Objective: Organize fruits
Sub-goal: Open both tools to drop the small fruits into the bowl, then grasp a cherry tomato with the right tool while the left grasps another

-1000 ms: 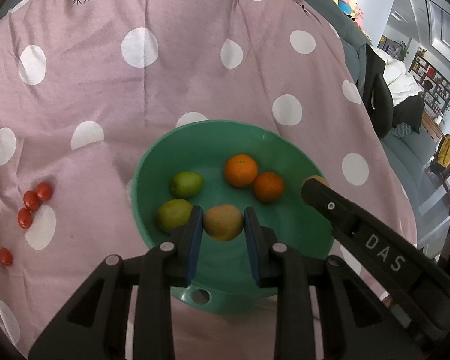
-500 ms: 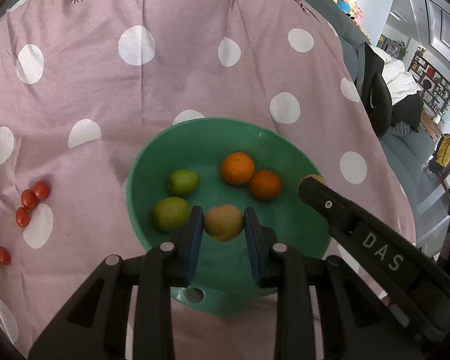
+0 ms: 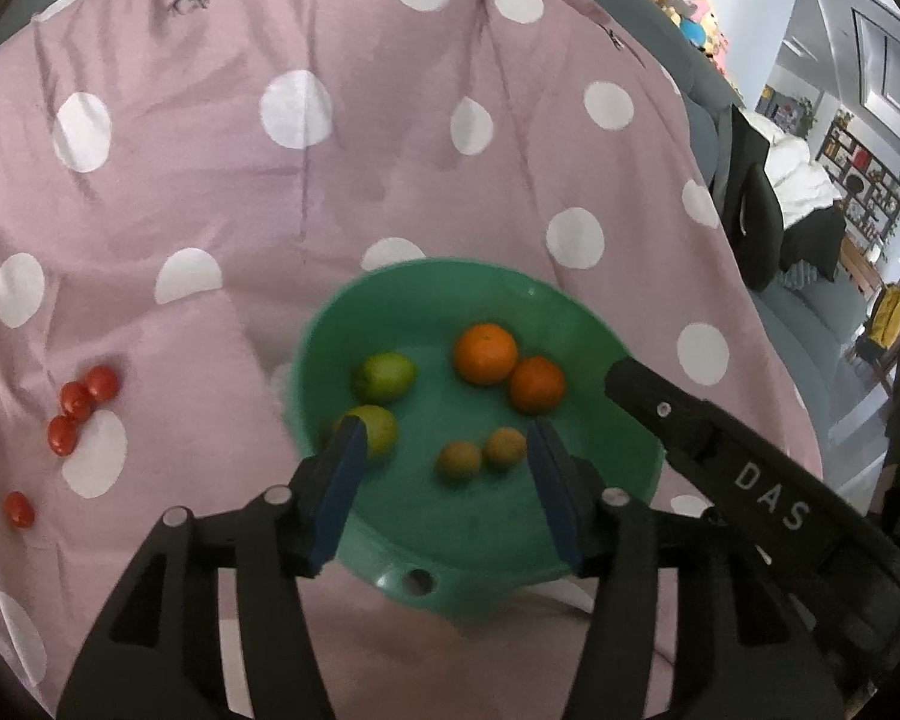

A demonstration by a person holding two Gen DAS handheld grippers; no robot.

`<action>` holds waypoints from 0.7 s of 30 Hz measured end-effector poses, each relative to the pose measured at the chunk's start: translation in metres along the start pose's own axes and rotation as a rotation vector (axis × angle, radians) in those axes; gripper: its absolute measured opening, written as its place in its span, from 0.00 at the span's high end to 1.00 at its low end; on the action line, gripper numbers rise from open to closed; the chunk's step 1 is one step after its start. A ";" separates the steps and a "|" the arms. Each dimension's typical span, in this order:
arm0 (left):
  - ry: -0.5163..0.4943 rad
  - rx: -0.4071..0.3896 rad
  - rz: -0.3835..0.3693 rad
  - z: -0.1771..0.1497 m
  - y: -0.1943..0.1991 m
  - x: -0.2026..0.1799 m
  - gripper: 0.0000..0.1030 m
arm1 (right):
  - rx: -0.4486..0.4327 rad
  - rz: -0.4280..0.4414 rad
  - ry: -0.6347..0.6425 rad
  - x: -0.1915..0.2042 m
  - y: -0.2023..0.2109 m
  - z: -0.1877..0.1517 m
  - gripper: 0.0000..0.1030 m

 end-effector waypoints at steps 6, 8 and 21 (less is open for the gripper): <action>0.076 -0.073 0.074 0.018 0.036 0.052 0.39 | -0.003 0.017 -0.001 0.005 0.003 0.003 0.57; 0.112 -0.098 0.123 0.022 0.051 0.076 0.39 | -0.005 0.036 0.003 0.010 0.005 0.003 0.57; 0.404 -0.132 0.479 -0.004 0.130 0.260 0.36 | 0.051 0.187 0.059 0.069 0.005 -0.014 0.57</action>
Point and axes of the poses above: each gripper's, at about its wrist camera, not at the fingertips, and y roughly against the way its jaws point, x to its left, z to its top, the point moved 5 cm from there along -y, roughly the way its jaws point, and after that the axes turned 13 degrees about -x, right-handed, at the moved point
